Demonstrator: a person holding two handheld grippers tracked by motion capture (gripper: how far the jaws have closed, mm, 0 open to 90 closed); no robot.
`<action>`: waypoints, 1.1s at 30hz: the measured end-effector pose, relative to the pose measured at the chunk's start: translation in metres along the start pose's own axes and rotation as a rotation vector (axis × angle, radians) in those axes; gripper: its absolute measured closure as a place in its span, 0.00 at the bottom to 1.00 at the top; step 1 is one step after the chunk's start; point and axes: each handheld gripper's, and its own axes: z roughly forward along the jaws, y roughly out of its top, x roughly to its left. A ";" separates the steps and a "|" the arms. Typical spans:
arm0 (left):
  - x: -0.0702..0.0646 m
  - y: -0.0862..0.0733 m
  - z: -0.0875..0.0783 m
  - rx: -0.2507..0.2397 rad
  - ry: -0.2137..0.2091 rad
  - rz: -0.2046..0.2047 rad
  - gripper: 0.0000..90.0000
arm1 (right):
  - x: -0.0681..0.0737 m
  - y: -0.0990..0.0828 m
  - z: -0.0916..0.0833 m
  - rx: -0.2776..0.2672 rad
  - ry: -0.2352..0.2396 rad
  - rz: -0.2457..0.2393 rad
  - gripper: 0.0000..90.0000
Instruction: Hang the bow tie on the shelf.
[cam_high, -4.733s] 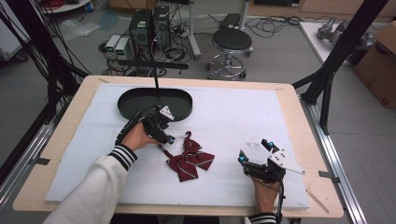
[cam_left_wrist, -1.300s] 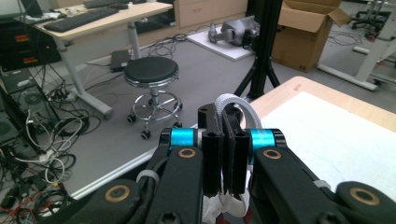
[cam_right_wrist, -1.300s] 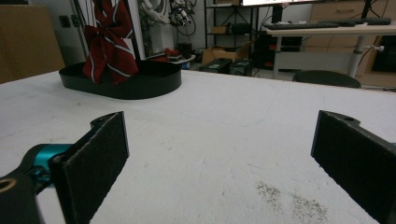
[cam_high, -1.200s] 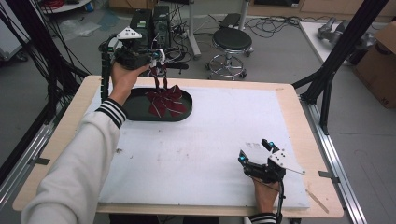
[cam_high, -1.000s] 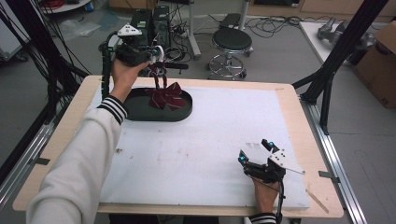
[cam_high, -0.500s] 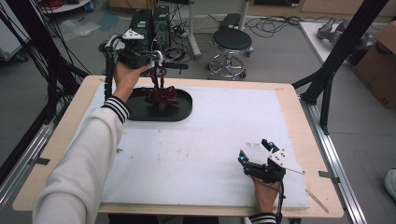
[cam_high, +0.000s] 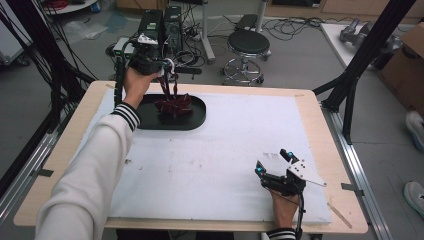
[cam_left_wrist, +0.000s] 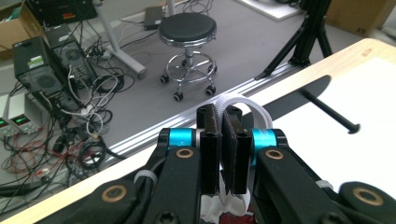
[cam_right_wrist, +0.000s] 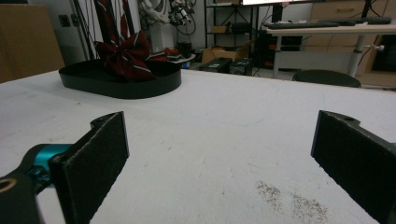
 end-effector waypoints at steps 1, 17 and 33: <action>0.000 0.000 0.001 0.002 0.006 -0.006 0.92 | 0.000 0.000 0.000 0.000 0.000 0.000 0.03; 0.004 0.000 0.002 0.061 0.055 0.000 0.21 | 0.000 0.000 0.000 0.002 0.001 0.000 0.03; 0.005 0.004 0.003 0.180 0.185 0.218 0.17 | 0.000 0.000 0.001 0.001 -0.001 0.004 0.03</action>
